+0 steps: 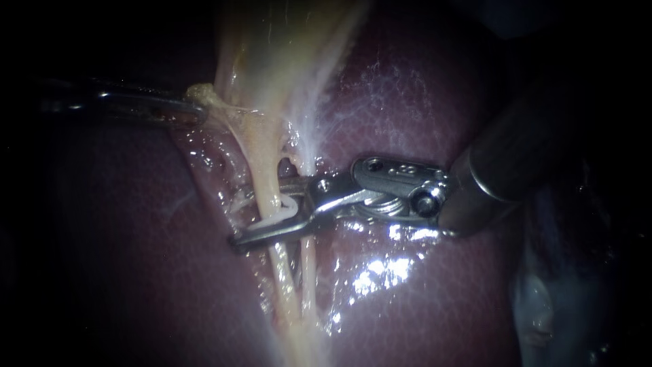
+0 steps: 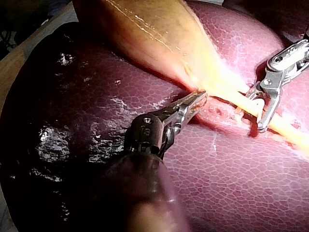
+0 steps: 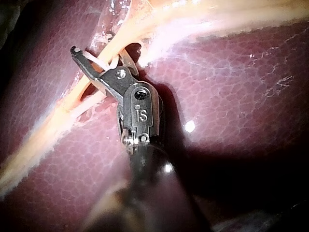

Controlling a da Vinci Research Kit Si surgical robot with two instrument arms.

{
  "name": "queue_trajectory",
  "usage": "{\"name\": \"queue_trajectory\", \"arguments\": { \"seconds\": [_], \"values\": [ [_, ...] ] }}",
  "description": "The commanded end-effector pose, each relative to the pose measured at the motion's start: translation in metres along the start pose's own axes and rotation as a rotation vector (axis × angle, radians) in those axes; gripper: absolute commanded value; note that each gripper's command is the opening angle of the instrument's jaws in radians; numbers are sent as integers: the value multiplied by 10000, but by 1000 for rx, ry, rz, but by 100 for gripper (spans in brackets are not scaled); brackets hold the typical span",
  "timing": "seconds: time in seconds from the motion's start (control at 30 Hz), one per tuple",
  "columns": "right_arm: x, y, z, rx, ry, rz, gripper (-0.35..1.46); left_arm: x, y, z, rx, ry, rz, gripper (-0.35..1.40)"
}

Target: Clipping first clip left tube

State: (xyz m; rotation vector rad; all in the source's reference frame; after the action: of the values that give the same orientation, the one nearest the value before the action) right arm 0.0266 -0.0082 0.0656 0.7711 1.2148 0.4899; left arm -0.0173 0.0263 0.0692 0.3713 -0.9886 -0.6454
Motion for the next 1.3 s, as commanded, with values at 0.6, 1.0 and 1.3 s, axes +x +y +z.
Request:
{"name": "queue_trajectory", "arguments": {
  "seconds": [0.6,1.0,1.3],
  "values": [
    [28,-26,-17,168,111,42,49,0,0,0,0,0,0,-35],
    [8,-31,-14,376,99,221,48,0,0,0,0,0,0,-35],
    [-26,-50,-7,434,48,253,46,1,-1,0,0,0,0,-35]
  ]
}}
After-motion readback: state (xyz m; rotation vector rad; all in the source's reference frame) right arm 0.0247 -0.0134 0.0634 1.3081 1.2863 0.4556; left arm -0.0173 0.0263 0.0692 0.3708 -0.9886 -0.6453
